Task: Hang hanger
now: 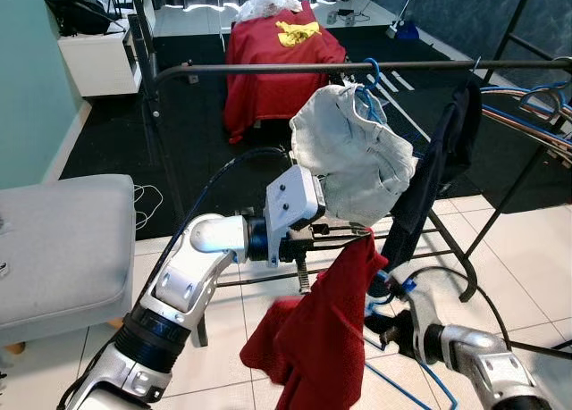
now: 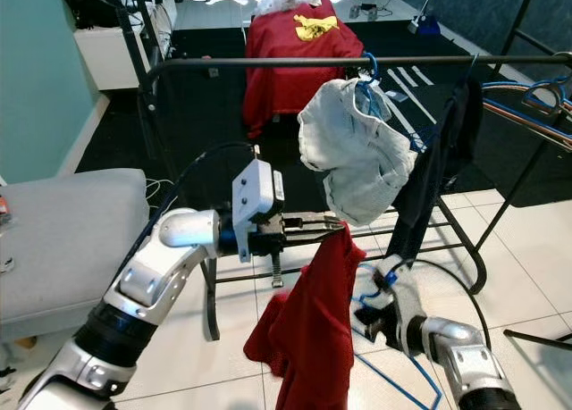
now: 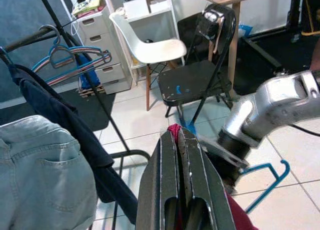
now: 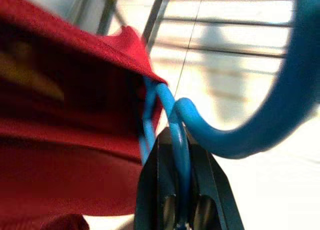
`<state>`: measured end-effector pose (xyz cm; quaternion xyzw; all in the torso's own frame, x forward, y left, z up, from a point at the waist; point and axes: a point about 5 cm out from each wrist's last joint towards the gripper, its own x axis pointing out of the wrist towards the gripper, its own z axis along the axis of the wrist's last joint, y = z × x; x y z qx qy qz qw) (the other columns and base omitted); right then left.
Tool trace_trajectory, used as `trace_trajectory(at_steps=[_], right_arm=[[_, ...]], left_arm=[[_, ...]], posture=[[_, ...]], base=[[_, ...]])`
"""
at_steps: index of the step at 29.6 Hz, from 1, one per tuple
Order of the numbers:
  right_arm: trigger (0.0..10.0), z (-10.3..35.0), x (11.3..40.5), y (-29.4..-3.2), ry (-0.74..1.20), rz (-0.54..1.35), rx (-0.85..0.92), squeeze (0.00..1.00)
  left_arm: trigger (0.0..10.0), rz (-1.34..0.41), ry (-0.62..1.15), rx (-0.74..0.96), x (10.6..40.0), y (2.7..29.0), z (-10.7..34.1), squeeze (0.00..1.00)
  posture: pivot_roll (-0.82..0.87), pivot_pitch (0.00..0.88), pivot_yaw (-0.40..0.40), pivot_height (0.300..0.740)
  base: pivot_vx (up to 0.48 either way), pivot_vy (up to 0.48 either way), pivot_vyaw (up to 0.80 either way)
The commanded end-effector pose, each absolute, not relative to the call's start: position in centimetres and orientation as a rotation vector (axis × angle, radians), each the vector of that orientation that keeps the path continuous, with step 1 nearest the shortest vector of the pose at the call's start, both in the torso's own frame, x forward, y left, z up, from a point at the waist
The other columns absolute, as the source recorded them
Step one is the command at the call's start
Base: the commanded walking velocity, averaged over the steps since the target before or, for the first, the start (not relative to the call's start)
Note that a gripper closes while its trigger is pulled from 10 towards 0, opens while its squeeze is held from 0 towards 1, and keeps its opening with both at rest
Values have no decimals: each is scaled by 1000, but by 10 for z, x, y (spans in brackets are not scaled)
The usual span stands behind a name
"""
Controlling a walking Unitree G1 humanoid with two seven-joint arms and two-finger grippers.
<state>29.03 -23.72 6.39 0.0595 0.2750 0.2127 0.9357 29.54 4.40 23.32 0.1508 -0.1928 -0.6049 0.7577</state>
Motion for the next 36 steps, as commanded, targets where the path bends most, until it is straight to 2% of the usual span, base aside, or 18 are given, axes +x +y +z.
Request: trace_trajectory(at_steps=[1, 6, 7, 8, 11, 14, 15, 16, 17, 20, 23, 25, 26, 29, 31, 33, 34, 36], right_arm=[[10000, 62, 292, -246, 562, 323, 242, 0], [10000, 73, 303, -256, 491, 199, 417, 0], [10000, 84, 310, -261, 421, 142, 544, 0], [10000, 84, 310, -261, 421, 142, 544, 0], [10000, 105, 320, -272, 267, 20, 842, 0], [10000, 109, 323, -275, 225, -9, 933, 0], [10000, 116, 326, -278, 174, -43, 1040, 0], [10000, 116, 326, -278, 174, -43, 1040, 0], [10000, 124, 329, -279, 118, -53, 1132, 0], [10000, 147, 336, -274, 38, -34, 1239, 0], [10000, 155, 339, -268, 30, -18, 1242, 0], [10000, 161, 341, -247, 115, 5, 1010, 0], [10000, 161, 341, -247, 115, 5, 1010, 0], [10000, 170, 348, -250, -21, -134, 1276, 0], [10000, 170, 348, -250, -21, -134, 1276, 0], [10000, 179, 349, -260, -145, -209, 1464, 0], [10000, 179, 349, -260, -145, -209, 1464, 0], [10000, 194, 348, -266, -275, -206, 1637, 0]], left_arm=[[10000, -1315, -446, 365, 295, 44, 236, 0], [10000, -1302, -433, 414, 297, 46, 232, 0], [10000, -1288, -423, 450, 299, 49, 228, 0], [10000, -1288, -423, 450, 299, 49, 228, 0], [10000, -1254, -420, 495, 303, 55, 225, 0], [10000, -1246, -423, 501, 303, 55, 226, 0], [10000, -1240, -424, 510, 304, 56, 225, 0], [10000, -1240, -424, 510, 304, 56, 225, 0], [10000, -1237, -419, 519, 304, 57, 223, 0], [10000, -1213, -394, 540, 306, 59, 215, 0], [10000, -1198, -382, 548, 307, 60, 211, 0], [10000, -1176, -355, 561, 310, 63, 202, 0], [10000, -1176, -355, 561, 310, 63, 202, 0], [10000, -1152, -310, 544, 309, 69, 190, 0], [10000, -1152, -310, 544, 309, 69, 190, 0], [10000, -1144, -282, 537, 307, 74, 181, 0], [10000, -1144, -282, 537, 307, 74, 181, 0], [10000, -1126, -267, 528, 305, 79, 176, 0]], posture=[[-89, 111, -11, 740], [-85, 116, -11, 740], [-86, 118, -9, 740], [-86, 118, -9, 740], [-90, 121, -7, 740], [-89, 122, -8, 740], [-89, 122, -8, 740], [-89, 122, -8, 740], [-87, 128, -8, 740], [-88, 132, -5, 740], [-91, 133, -3, 740], [-89, 136, -5, 740], [-89, 136, -5, 740], [-78, 143, -10, 740], [-78, 143, -10, 740], [-72, 147, -11, 740], [-72, 147, -11, 740], [-72, 149, -10, 740]], base=[[0, 0, 0], [0, 0, 0], [0, 0, 0], [0, 0, 0], [0, 0, 0], [0, 0, 0], [0, 0, 0], [0, 0, 0], [0, 0, 0], [0, 0, 0], [0, 0, 0], [0, 0, 0], [0, 0, 0], [0, 0, 0], [0, 0, 0], [0, 0, 0], [0, 0, 0], [0, 0, 0]])
